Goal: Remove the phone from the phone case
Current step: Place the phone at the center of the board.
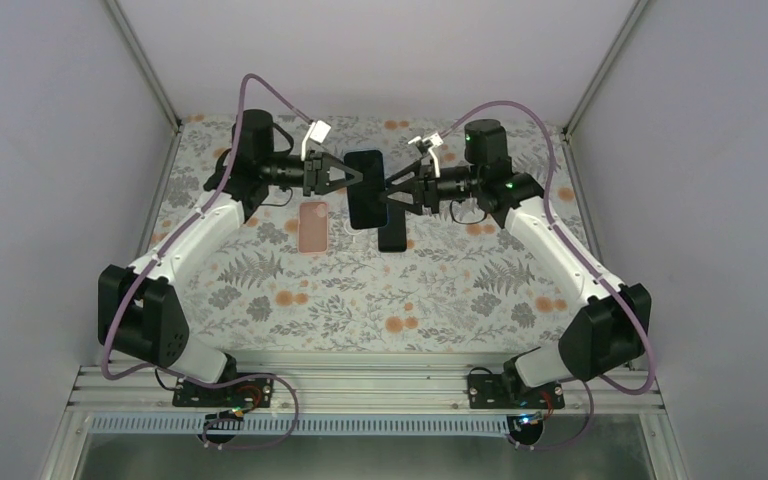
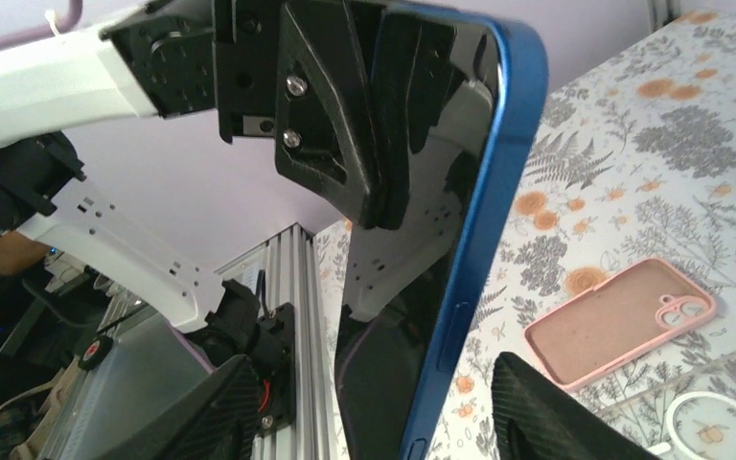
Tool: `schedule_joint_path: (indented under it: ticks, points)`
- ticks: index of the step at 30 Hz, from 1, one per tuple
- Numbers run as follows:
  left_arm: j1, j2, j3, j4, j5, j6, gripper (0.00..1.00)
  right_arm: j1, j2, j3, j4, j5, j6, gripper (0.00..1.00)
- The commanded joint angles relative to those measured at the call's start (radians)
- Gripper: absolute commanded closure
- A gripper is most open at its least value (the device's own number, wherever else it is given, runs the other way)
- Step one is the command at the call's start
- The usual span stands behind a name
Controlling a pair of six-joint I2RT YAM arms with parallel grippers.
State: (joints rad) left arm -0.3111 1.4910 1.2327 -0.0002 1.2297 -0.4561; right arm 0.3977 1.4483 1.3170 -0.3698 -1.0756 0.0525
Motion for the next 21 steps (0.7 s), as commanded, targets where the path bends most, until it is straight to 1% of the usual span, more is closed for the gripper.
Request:
schedule_joint_path:
  ticks: [1, 9, 17, 19, 20, 21]
  points:
    - [-0.026, -0.017, 0.056, -0.066, 0.027, 0.124, 0.98, -0.003, 0.014, -0.031, -0.059, -0.065, -0.039, 0.46]
    - [-0.074, -0.013, 0.071, -0.104, 0.008, 0.187, 0.98, -0.003, 0.008, -0.055, -0.054, -0.099, -0.022, 0.57]
    - [-0.094, 0.000, 0.083, -0.125, -0.027, 0.211, 0.98, -0.004, 0.024, -0.076, -0.030, -0.138, 0.011, 0.80]
    - [-0.097, 0.003, 0.085, -0.131, -0.036, 0.220, 0.98, -0.006, 0.024, -0.079, -0.028, -0.137, 0.017, 0.88]
    - [-0.098, 0.004, 0.085, -0.135, -0.042, 0.222, 0.97, -0.009, 0.022, -0.079, -0.027, -0.138, 0.018, 0.94]
    - [-0.098, 0.004, 0.084, -0.136, -0.047, 0.222, 0.95, -0.013, 0.021, -0.079, -0.027, -0.136, 0.020, 0.96]
